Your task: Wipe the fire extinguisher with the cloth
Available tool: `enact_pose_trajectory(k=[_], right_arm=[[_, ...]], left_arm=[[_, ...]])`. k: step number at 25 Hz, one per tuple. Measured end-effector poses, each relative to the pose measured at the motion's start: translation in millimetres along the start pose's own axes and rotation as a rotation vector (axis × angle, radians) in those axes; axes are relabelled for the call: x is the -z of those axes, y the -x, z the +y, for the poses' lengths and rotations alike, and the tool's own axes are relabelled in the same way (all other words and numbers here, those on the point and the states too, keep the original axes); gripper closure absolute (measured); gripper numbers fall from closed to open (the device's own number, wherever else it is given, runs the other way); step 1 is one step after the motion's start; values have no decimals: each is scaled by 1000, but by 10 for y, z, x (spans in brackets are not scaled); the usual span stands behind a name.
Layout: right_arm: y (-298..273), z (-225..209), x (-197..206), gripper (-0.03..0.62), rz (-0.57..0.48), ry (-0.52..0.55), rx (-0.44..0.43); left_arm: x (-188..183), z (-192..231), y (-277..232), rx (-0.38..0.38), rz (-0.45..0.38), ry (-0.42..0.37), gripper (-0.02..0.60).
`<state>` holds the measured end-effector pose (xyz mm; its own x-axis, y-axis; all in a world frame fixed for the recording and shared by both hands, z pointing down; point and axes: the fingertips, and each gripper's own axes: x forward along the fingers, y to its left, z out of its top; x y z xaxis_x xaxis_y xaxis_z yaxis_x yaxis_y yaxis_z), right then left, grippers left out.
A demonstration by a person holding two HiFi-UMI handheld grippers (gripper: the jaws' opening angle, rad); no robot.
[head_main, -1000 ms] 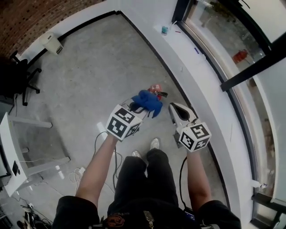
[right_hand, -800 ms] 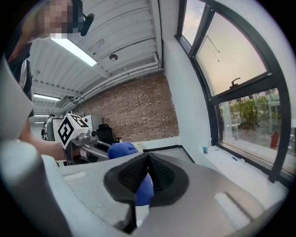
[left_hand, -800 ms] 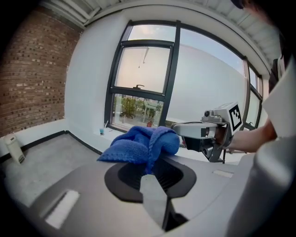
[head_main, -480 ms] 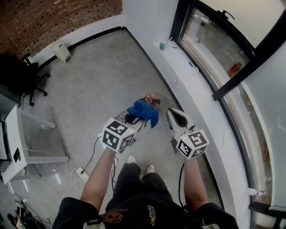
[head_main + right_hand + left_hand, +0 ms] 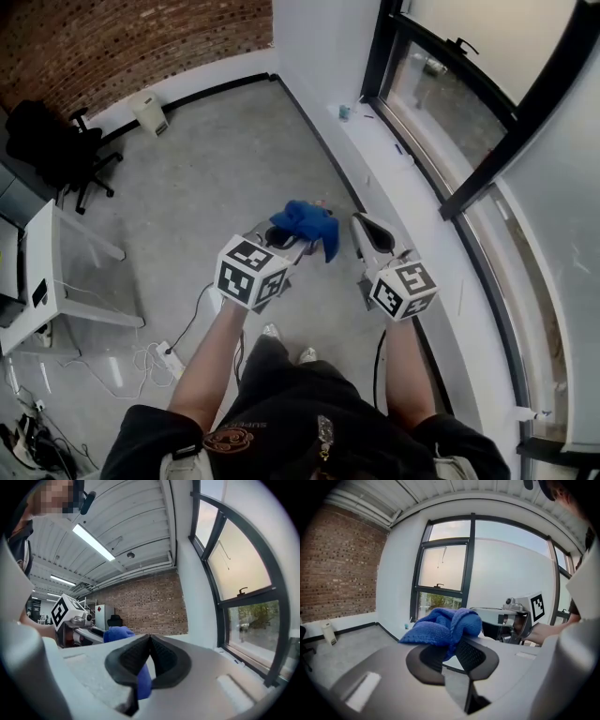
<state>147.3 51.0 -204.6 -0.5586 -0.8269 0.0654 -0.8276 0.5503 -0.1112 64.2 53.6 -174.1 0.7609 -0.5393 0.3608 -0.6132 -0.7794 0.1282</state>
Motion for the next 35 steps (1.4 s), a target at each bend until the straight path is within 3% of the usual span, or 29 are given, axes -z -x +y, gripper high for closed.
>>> enact_pose_trajectory(k=[12,35], right_arm=[[266,211,-371,591,-47,65,-10],[291,173,-445,591,-61,75,15]], left_arm=[[-217,-210,315,-66,-58,-10,523],[-392,-229,270,-58,-81,-15,523]])
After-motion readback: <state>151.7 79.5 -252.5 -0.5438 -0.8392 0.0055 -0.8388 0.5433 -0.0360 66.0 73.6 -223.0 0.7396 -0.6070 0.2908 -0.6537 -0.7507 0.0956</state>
